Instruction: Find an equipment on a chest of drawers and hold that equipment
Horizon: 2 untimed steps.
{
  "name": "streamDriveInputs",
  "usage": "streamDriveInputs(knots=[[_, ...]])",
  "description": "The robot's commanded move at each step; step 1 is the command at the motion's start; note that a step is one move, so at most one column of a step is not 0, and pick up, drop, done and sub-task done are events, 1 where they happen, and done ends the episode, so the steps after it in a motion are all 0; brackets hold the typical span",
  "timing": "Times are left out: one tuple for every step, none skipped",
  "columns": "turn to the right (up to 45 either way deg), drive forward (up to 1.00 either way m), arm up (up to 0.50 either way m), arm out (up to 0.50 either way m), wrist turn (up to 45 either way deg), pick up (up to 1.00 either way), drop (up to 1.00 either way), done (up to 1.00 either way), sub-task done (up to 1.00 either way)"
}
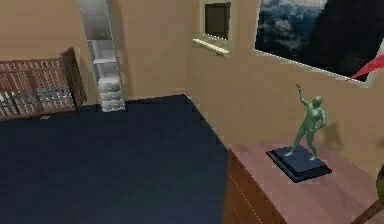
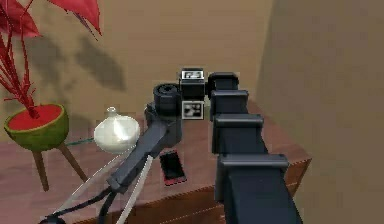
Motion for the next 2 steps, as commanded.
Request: streamDriveInputs(knots=[[0.0,0.0,0.0,0.0,45.0,0.0,0.0,0.0,0.0],[0.0,0.0,0.0,0.0,45.0,0.0,0.0,0.0,0.0]])
